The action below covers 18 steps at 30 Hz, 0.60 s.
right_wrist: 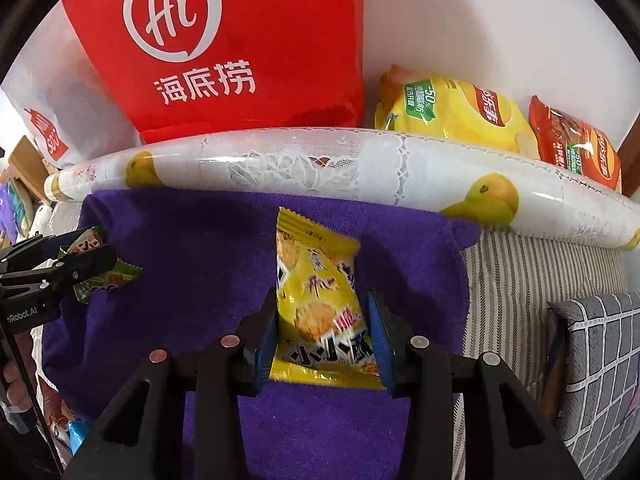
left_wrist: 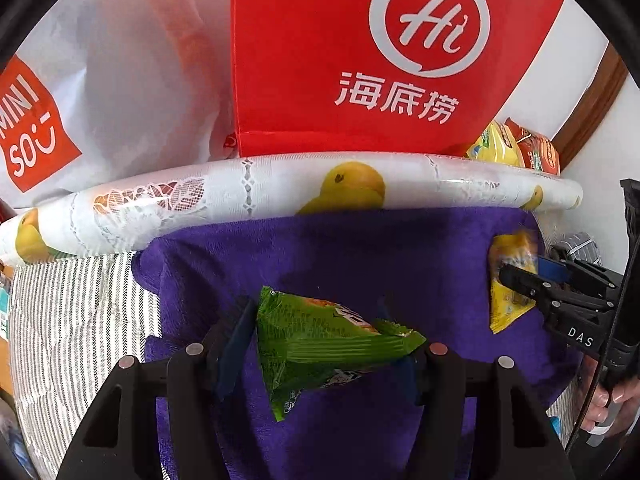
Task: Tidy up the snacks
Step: 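Open right tool to drop yellow bag while left tool releases green bag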
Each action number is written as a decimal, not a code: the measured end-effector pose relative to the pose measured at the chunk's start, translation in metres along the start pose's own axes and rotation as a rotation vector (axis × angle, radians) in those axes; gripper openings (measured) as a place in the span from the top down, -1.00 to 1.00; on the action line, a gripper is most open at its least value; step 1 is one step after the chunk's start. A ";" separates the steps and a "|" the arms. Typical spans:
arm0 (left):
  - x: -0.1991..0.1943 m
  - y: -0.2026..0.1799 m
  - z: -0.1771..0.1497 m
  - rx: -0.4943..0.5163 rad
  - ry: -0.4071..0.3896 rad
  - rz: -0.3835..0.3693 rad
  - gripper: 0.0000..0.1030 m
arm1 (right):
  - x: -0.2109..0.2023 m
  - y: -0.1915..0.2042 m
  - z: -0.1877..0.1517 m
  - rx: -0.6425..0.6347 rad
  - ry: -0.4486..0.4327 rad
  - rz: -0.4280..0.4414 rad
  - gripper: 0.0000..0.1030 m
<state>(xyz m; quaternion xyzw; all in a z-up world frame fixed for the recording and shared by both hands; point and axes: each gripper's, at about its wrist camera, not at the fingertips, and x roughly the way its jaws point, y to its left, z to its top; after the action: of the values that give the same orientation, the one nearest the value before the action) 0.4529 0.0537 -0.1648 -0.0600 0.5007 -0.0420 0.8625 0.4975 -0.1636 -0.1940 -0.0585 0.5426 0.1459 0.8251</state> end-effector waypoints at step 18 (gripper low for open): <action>0.001 -0.009 0.000 0.000 0.027 -0.033 -0.47 | -0.030 0.017 -0.001 -0.057 -0.123 -0.047 -0.39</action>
<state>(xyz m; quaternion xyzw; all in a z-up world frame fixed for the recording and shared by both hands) 0.4535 0.0445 -0.1639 -0.0678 0.5111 -0.0568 0.8549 0.4799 -0.1532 -0.1661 -0.0857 0.4848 0.1451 0.8582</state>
